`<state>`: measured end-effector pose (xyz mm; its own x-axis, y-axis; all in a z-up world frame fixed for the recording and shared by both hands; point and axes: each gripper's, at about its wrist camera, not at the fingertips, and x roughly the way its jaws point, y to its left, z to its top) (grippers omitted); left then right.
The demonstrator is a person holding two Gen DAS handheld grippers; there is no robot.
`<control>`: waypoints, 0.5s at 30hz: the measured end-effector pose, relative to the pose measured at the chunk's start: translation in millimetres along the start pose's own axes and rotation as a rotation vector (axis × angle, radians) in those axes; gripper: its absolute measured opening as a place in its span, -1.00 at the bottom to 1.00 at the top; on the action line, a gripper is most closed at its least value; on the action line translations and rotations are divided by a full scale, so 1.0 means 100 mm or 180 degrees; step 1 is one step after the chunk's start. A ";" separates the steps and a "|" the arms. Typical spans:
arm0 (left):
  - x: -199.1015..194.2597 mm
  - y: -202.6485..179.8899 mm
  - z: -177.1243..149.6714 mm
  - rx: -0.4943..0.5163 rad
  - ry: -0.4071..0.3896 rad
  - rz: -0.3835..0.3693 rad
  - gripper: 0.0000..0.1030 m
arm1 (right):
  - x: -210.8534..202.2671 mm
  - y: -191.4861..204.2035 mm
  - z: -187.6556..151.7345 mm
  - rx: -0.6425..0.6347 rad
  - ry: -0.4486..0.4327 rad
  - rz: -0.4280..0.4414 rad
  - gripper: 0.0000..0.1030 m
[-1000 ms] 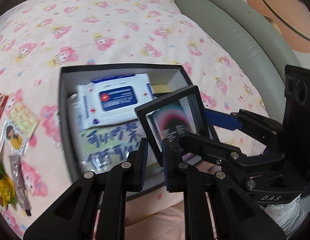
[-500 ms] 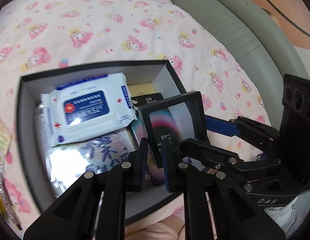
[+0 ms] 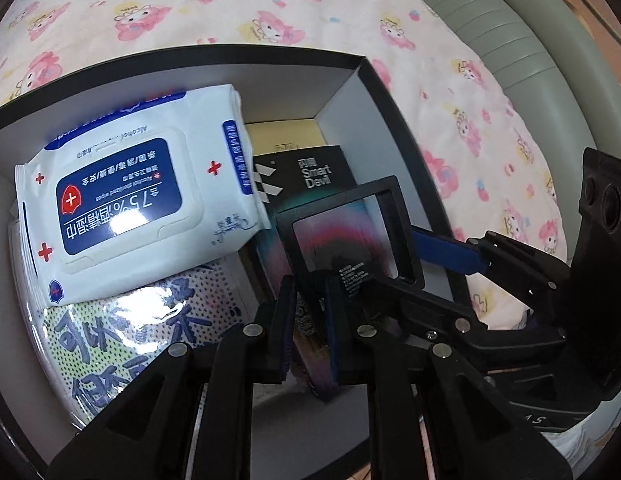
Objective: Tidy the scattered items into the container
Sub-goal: 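Carry the mirror with the right gripper over the black box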
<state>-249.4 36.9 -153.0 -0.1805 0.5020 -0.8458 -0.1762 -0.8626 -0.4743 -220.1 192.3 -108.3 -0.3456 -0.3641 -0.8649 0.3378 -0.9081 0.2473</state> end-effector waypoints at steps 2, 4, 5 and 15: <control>0.02 0.03 -0.01 -0.0040 0.0012 -0.0008 -0.78 | 0.03 0.00 0.00 -0.0004 0.0014 0.0001 -0.13; 0.05 0.06 0.00 -0.0079 0.0013 -0.0016 -0.78 | 0.05 0.02 0.00 -0.0031 0.0013 -0.0032 -0.13; 0.06 0.07 -0.01 -0.0092 0.0017 -0.0017 -0.78 | 0.06 0.02 0.00 -0.0043 0.0013 -0.0053 -0.13; -0.01 0.01 -0.15 0.0079 0.0054 -0.0154 -0.78 | -0.24 0.00 -0.03 -0.0115 -0.0333 -0.0382 -0.13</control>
<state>-235.1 34.5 -155.8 -0.1550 0.5417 -0.8262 -0.2084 -0.8354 -0.5086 -209.2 201.5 -88.6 -0.4739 -0.2747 -0.8366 0.3192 -0.9391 0.1275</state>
